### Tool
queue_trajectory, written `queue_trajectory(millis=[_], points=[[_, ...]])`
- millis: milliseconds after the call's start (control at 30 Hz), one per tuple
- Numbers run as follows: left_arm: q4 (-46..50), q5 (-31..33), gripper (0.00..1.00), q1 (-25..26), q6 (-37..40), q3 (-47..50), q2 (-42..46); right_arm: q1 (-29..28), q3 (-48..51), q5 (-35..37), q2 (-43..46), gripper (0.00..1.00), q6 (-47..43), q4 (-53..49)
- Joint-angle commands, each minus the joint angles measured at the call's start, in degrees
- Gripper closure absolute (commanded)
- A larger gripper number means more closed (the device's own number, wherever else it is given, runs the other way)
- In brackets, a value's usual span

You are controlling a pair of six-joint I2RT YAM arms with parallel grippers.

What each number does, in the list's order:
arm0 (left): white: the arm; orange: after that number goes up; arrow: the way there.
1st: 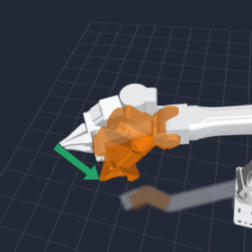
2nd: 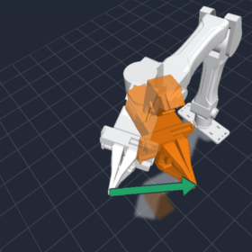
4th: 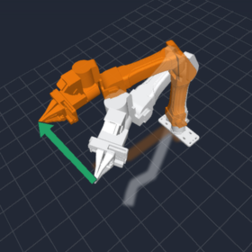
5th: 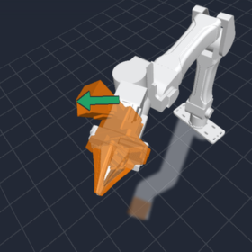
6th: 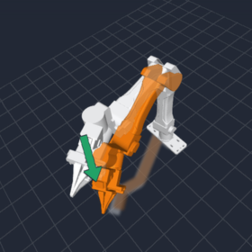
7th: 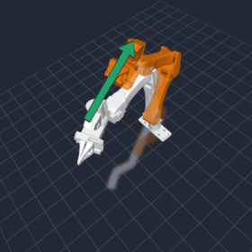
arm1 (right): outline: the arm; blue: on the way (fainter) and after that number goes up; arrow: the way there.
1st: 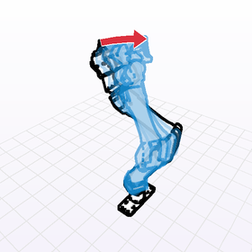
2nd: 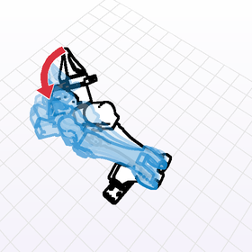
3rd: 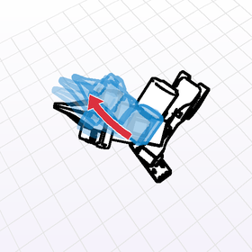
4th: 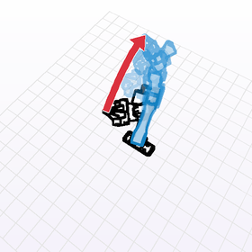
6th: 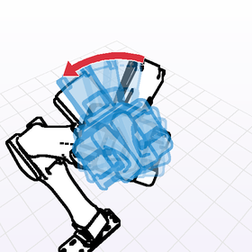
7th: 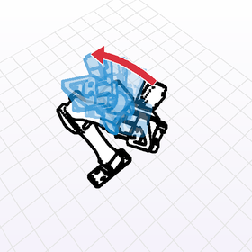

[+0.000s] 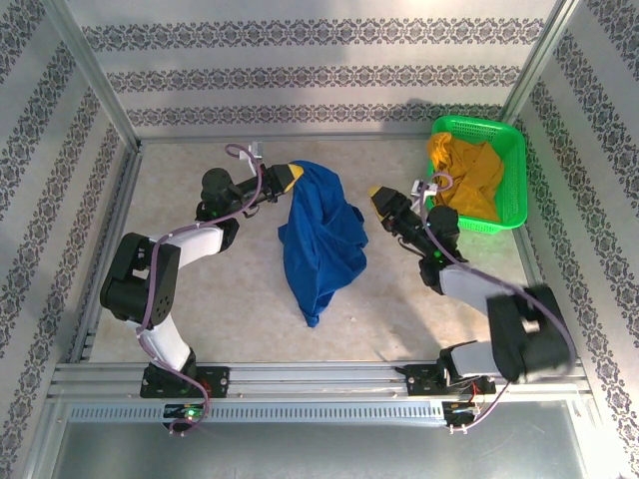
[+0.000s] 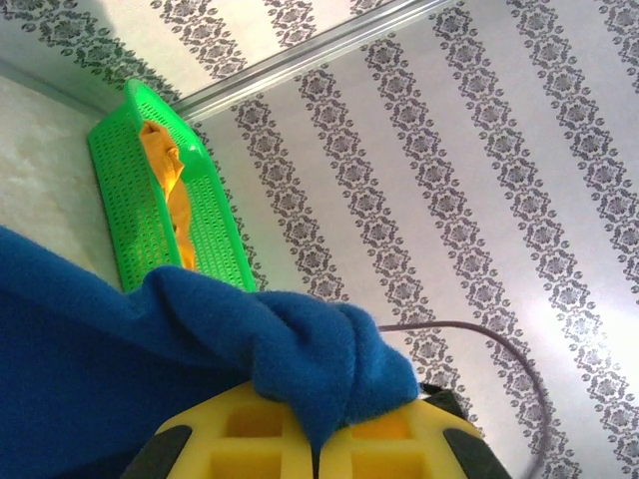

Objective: Fold the inside-out t-shirt

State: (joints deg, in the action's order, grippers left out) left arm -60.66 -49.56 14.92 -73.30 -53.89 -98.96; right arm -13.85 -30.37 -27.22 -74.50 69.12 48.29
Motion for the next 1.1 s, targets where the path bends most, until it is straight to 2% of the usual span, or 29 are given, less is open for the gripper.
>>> queue_trajectory(millis=[0,67,133,367,667,900,1000,1067], points=[[0.7,-1.9,1.0,0.0,2.6,-0.2,2.4,-3.3,-7.5,5.9,9.3,0.39,-16.5,-27.7],[2.1,-2.2,1.0,0.0,3.2,-0.5,2.6,-6.6,-12.8,10.9,11.2,0.3,-23.5,-39.7],[2.4,-2.5,1.0,0.0,3.3,-0.7,2.8,-8.6,-16.3,14.0,10.5,0.27,-26.9,-45.2],[3.6,-3.4,1.0,0.0,3.2,-1.7,3.3,-12.7,-26.7,15.3,-0.1,0.19,-31.8,-48.4],[5.2,-3.4,1.0,0.2,3.8,-2.5,3.4,-13.8,-31.8,10.3,-9.6,0.22,-32.3,-46.6],[5.9,-3.3,1.0,0.4,3.9,-3.1,3.5,-15.2,-32.0,8.4,-11.2,0.24,-32.0,-46.3],[6.4,-3.2,1.0,0.4,4.3,-3.2,3.3,-16.1,-32.3,7.7,-12.4,0.27,-31.9,-46.3],[6.2,-3.3,1.0,0.5,4.1,-3.4,3.2,-16.5,-32.7,7.7,-13.6,0.35,-31.4,-45.9]])
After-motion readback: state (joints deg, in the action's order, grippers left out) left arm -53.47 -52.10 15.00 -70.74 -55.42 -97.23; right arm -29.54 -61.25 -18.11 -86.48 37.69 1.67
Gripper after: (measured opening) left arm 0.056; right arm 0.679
